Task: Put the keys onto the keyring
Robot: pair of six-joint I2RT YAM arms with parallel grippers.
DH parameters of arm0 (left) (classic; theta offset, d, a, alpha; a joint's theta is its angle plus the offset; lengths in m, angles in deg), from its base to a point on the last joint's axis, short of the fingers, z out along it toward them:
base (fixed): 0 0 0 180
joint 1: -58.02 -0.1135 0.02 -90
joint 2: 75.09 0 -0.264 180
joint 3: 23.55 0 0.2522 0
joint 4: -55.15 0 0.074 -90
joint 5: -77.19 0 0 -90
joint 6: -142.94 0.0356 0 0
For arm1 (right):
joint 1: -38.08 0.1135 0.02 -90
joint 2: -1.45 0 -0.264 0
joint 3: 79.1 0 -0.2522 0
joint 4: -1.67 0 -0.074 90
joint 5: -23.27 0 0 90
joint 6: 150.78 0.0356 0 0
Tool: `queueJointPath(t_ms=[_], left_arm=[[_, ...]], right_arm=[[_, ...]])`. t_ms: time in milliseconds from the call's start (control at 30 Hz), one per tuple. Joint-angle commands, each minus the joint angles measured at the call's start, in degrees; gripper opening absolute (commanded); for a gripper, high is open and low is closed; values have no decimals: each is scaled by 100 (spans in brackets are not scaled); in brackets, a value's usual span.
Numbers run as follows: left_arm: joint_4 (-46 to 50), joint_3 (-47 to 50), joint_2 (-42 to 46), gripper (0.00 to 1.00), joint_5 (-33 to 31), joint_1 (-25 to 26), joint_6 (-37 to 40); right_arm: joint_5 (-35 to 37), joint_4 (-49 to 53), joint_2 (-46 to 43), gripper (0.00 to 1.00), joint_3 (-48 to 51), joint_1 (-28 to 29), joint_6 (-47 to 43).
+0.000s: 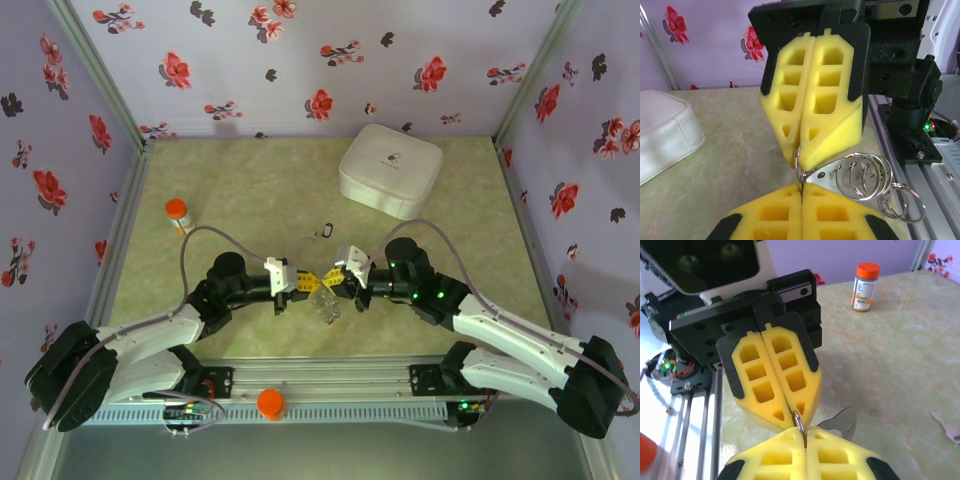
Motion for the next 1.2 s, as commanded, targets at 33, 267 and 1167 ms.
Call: queueJointPath(t_ms=[33,267,1167], left_arm=[[404,-258,237,31,32,22,-178],[3494,-990,612,40,-156,64,782],[2999,-1176,359,0,-147,231,1172]], right_arm=[[-293,389,68,0,-318,16,-105],[512,2065,304,0,-1088,427,-1063],[693,2547,731,0,-1694,811,-1492]])
